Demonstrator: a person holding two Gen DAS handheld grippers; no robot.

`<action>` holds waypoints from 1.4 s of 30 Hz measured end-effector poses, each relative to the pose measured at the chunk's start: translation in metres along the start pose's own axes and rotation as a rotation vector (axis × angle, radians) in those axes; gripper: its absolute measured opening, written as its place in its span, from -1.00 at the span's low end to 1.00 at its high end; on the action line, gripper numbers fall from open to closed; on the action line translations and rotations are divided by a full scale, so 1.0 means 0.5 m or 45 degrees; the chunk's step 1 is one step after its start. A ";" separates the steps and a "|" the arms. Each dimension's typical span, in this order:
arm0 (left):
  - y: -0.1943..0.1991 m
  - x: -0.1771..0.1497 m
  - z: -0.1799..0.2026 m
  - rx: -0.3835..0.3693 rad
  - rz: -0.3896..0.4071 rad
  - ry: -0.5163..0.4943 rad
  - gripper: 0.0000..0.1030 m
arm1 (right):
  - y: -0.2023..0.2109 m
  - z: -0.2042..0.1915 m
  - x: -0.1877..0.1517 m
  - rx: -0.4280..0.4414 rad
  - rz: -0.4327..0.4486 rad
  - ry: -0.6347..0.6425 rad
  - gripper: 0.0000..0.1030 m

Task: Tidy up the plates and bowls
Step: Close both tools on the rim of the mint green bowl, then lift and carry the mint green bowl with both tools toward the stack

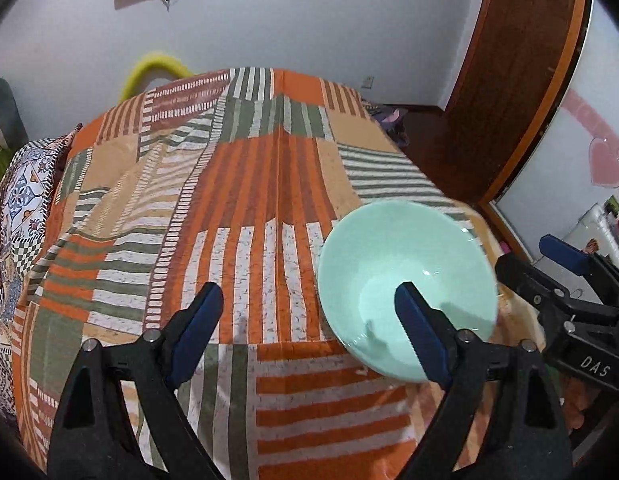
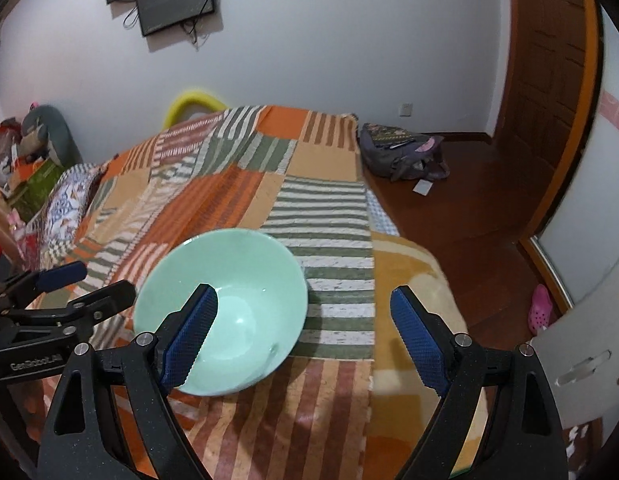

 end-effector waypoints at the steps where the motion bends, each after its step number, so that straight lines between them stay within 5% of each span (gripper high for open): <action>1: -0.011 -0.003 0.002 0.003 -0.008 -0.007 0.52 | -0.009 0.001 -0.004 -0.001 -0.013 0.004 0.64; 8: -0.077 -0.037 0.010 -0.027 -0.134 -0.003 -0.14 | -0.055 0.013 -0.025 0.019 -0.082 0.008 0.23; 11: -0.085 -0.040 0.011 -0.033 -0.138 0.002 -0.18 | -0.067 0.019 -0.031 0.036 -0.099 -0.019 0.20; 16: -0.086 -0.038 0.013 -0.018 -0.120 -0.017 -0.28 | -0.095 0.023 -0.051 0.104 -0.176 -0.092 -0.17; 19: -0.083 -0.040 0.028 -0.083 -0.139 -0.030 -0.79 | -0.106 0.015 -0.062 0.130 -0.208 -0.110 -0.43; 21: -0.074 -0.040 0.037 -0.083 -0.139 -0.047 -0.78 | -0.110 0.003 -0.067 0.167 -0.227 -0.125 -0.58; 29: -0.053 -0.053 0.027 -0.120 -0.192 -0.003 -0.79 | -0.087 -0.007 -0.064 0.157 -0.226 -0.155 -0.63; 42: 0.110 -0.074 -0.021 -0.135 -0.076 0.005 -0.78 | 0.018 -0.075 -0.056 0.183 -0.150 -0.119 -0.64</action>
Point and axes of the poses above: each gripper's, at about its wrist camera, not at the fingertips, and y roughly against the way its jaws point, z to its right, x to its top, the point moved 10 cm from there along -y, roughly the way its jaws point, and after that the axes turned 11 degrees about x, right-handed, at the moved point
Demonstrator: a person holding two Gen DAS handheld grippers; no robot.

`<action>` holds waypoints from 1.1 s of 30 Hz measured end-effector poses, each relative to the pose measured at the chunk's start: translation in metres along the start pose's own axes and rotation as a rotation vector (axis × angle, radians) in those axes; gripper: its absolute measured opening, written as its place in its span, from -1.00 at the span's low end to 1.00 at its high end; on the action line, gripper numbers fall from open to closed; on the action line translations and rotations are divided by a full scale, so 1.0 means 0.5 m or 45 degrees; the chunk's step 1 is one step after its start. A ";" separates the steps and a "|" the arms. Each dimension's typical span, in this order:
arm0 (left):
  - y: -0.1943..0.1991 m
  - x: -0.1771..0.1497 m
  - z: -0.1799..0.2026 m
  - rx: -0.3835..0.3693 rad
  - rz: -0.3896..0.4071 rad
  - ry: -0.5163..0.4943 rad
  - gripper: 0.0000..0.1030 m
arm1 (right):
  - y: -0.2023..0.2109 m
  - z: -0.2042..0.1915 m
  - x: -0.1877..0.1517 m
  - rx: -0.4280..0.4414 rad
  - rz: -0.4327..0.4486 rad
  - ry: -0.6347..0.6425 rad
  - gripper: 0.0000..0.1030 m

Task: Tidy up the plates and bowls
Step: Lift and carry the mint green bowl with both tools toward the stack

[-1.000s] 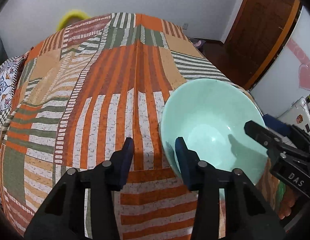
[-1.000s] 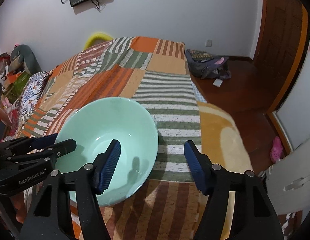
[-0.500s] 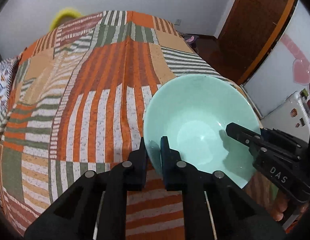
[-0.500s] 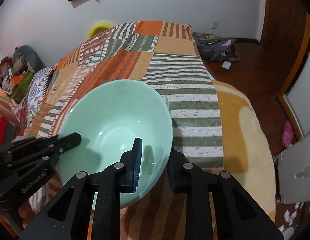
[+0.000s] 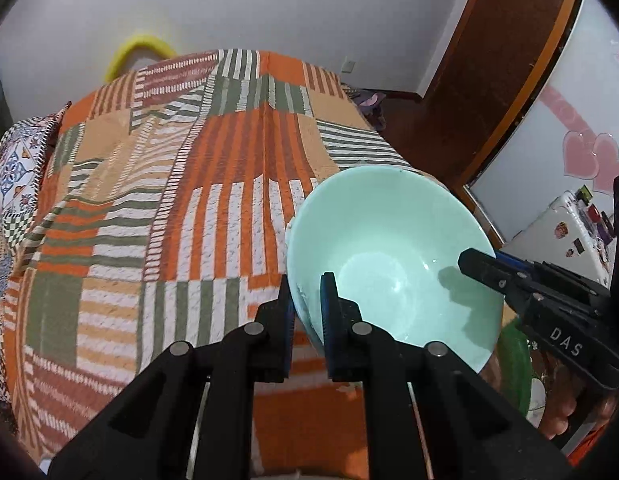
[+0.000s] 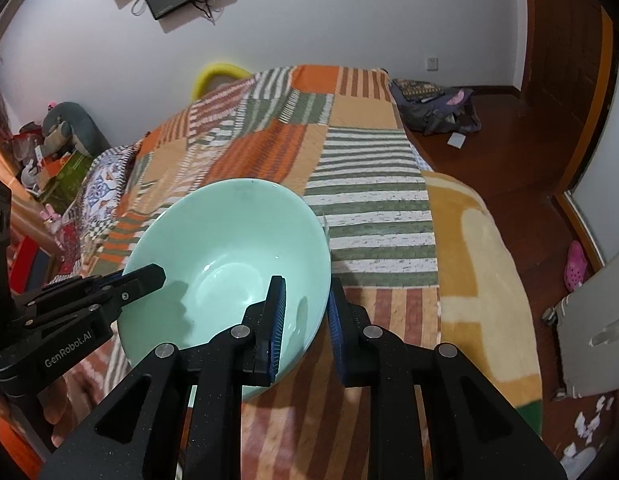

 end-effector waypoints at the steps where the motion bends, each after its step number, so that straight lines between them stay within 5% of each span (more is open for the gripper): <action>1: 0.014 -0.005 -0.004 0.001 0.007 -0.001 -0.78 | 0.009 -0.010 -0.001 0.004 0.009 0.007 -0.64; 19: 0.233 -0.132 -0.138 0.022 0.091 0.106 -0.78 | 0.079 -0.212 -0.061 0.076 0.090 0.155 -0.63; 33: 0.370 -0.246 -0.287 0.180 0.164 0.191 -0.77 | 0.058 -0.369 -0.130 0.216 0.065 0.256 -0.63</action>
Point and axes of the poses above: each gripper's, at about its wrist camera, not at the fingertips, and y roughly against the way its jaws point, z to its right, x to its top, the point moved 10 cm from there along -y, roughly the way its jaws point, and after that the axes turned 11 degrees about x, right-handed, at the moved point
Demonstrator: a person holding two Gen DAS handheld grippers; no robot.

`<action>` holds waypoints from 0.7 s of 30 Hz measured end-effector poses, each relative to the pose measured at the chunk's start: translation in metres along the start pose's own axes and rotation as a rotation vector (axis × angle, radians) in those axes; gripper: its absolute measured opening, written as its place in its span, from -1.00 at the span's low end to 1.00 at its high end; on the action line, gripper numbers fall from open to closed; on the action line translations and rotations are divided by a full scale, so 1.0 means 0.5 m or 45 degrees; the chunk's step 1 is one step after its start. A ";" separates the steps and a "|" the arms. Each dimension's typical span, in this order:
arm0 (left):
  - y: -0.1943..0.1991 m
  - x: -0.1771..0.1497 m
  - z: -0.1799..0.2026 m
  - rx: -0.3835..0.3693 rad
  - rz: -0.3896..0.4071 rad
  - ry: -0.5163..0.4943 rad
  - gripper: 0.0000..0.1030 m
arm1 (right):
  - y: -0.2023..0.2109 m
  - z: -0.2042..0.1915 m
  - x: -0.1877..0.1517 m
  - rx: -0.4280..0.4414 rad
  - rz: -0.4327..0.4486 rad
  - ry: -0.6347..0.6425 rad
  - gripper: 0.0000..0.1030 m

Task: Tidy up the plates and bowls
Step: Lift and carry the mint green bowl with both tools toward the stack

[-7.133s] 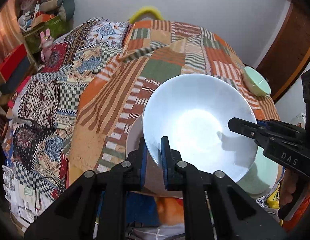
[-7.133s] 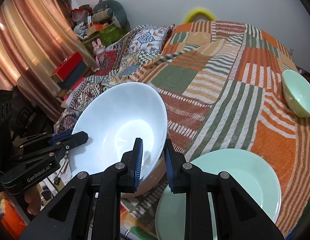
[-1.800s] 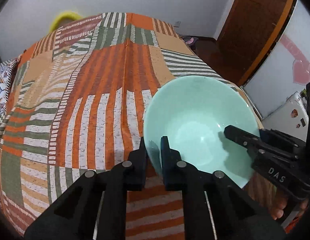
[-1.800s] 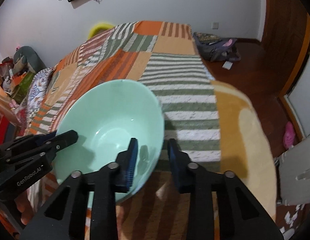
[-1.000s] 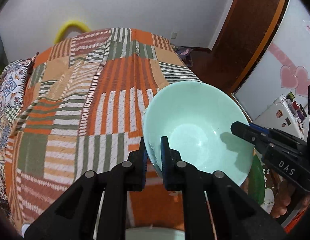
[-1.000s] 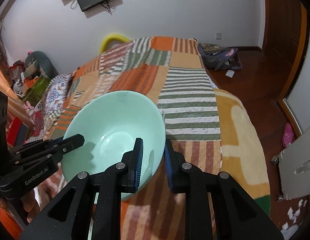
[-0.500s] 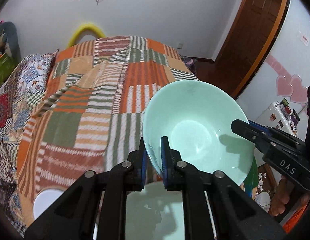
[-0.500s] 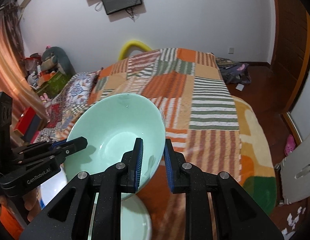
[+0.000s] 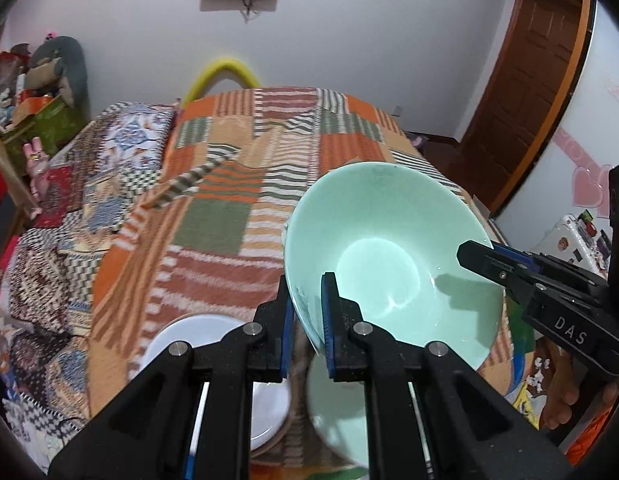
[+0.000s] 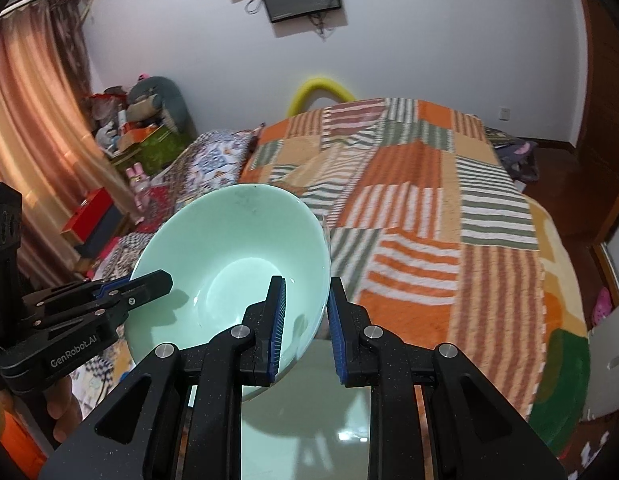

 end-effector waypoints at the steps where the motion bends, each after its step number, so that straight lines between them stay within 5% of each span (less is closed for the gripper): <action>1: 0.006 -0.006 -0.009 0.011 0.004 0.004 -0.77 | -0.005 -0.010 -0.002 0.011 -0.004 0.006 -0.63; 21: 0.018 -0.120 -0.176 0.143 -0.032 0.146 -0.76 | -0.089 -0.157 -0.078 0.128 -0.116 0.091 -0.61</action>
Point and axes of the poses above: each gripper's, at about its wrist camera, not at the fingertips, and y roughly against the way its jaws point, z to its right, x to its top, the point moved 10 cm from there along -y, roughly the way its jaws point, and after that the axes turned 11 degrees about x, right-handed, at the moved point
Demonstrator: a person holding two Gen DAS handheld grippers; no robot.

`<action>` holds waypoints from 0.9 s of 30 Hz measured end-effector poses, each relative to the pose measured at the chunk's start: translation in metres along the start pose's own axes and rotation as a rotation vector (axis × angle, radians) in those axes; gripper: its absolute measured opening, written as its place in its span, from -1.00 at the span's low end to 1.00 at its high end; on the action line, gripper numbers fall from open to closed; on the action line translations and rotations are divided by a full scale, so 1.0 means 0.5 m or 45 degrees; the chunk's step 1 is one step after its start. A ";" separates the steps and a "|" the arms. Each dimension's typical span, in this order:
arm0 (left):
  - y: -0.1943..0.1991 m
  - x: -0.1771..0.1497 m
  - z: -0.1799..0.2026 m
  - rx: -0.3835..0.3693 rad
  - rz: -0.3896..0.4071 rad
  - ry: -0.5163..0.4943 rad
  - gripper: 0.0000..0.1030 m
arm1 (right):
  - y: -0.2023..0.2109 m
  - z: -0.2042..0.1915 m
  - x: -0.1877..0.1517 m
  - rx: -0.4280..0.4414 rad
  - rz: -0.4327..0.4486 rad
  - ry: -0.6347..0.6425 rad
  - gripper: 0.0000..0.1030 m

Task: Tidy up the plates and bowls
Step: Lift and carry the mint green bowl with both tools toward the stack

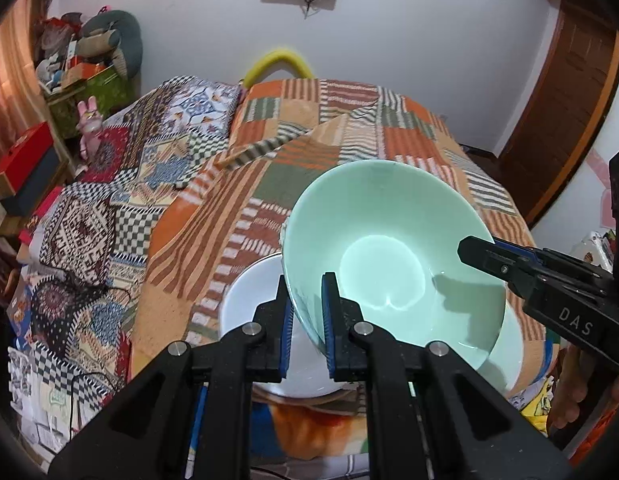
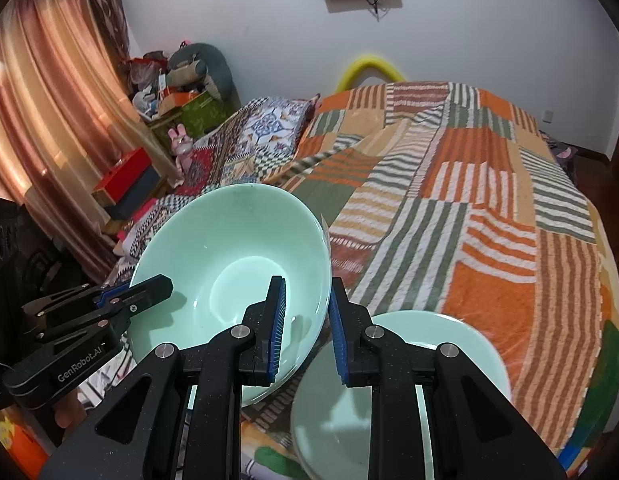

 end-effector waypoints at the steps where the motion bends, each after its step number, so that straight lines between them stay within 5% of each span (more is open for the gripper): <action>1: -0.003 -0.004 -0.004 0.005 -0.006 0.005 -0.77 | -0.007 -0.004 -0.004 0.002 -0.010 0.004 -0.61; 27: -0.138 -0.116 -0.081 0.092 -0.209 0.053 -0.77 | -0.135 -0.032 -0.080 0.006 -0.223 0.000 -0.60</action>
Point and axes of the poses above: each gripper's, at about its wrist camera, not at the fingertips, and y roughly against the way its jaws point, z to its right, x to its top, the point moved 10 cm from there along -y, roughly the way its jaws point, and after that the axes turned 11 degrees about x, right-handed, at the moved point
